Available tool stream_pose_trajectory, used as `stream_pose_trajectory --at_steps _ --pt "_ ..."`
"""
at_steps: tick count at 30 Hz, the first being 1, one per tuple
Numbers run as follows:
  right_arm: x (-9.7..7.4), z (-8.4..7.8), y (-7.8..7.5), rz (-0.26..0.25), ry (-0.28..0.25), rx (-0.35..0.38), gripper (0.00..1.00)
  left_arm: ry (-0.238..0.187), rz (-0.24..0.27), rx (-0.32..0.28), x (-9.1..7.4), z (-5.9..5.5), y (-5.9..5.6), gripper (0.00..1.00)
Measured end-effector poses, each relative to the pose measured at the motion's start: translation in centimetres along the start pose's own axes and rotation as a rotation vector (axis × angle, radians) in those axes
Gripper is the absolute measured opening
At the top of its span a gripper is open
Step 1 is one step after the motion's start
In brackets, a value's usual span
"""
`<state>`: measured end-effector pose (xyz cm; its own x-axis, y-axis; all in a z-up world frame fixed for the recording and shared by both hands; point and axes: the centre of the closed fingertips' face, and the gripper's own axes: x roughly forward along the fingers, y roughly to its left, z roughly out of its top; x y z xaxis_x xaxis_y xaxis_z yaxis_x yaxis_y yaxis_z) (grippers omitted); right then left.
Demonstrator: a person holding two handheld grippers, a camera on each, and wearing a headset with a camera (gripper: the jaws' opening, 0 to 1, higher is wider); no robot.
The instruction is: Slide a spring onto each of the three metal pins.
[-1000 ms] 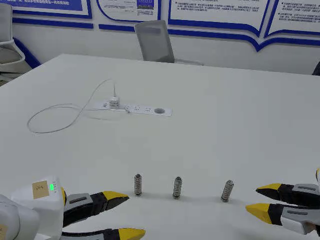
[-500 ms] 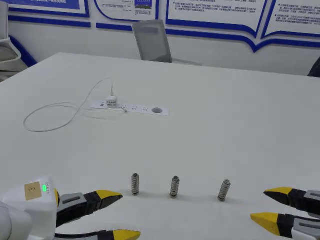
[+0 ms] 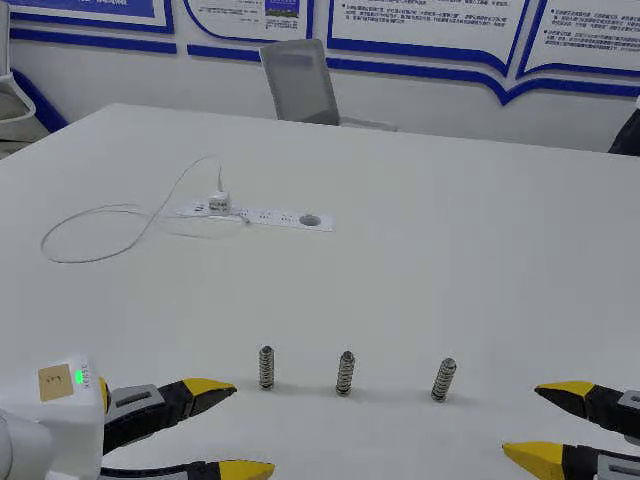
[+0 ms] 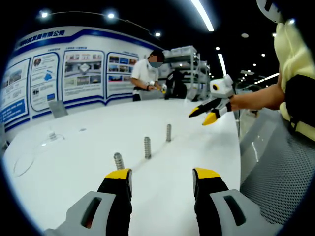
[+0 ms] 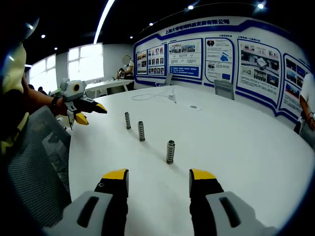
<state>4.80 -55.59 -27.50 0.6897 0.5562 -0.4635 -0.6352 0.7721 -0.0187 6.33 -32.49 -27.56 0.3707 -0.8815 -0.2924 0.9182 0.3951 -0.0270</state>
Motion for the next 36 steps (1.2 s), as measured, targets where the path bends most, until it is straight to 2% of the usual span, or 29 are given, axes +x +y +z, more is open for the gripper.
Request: stream_pose_trajectory --at_steps 17,36 --pt "0.07 0.37 0.04 0.014 -0.017 -0.018 0.57 0.015 0.009 0.003 -0.13 -0.27 0.14 0.52" --pt "0.17 0.04 0.02 0.022 -0.020 -0.014 0.58 0.020 0.045 -0.009 -0.42 -0.55 0.64 0.60"
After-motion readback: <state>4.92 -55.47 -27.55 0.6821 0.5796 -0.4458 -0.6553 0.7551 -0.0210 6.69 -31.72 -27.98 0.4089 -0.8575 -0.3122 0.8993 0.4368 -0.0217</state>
